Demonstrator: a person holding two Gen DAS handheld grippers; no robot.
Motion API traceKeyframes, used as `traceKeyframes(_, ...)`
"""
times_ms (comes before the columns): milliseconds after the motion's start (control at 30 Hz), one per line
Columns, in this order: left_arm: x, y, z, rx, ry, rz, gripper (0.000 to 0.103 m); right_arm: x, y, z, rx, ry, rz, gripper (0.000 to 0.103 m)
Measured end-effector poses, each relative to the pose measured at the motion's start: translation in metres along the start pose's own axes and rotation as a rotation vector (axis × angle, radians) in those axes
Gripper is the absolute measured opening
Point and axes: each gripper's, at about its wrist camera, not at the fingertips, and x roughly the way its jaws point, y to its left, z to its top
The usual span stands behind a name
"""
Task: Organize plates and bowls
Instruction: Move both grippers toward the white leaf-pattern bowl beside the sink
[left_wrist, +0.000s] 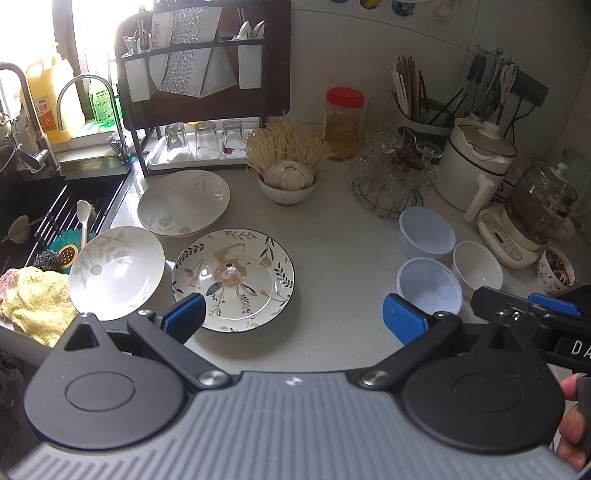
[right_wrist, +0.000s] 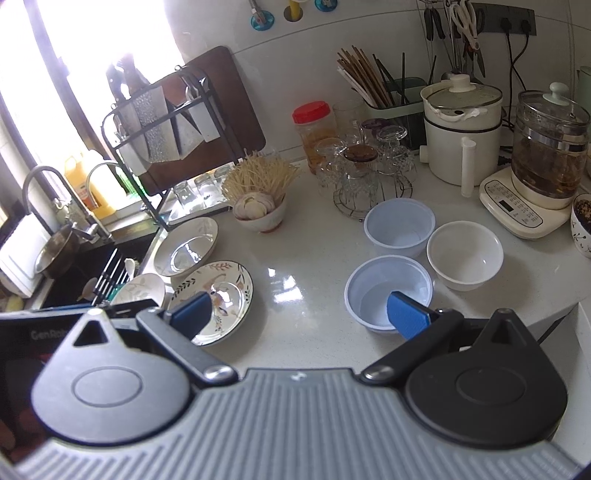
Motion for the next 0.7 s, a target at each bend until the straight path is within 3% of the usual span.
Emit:
traceKeyframes(400,0.027,0.085,0.045,0.098,-0.022,-0.086,0.103,0.027,0.056,-0.002,0.124,-0.063,-0.13,0.103)
traceKeyframes(700,0.054,0.159,0.067,0.091,0.032,-0.182,0.103,0.057,0.121,-0.005,0.142,-0.038,-0.177,0.103)
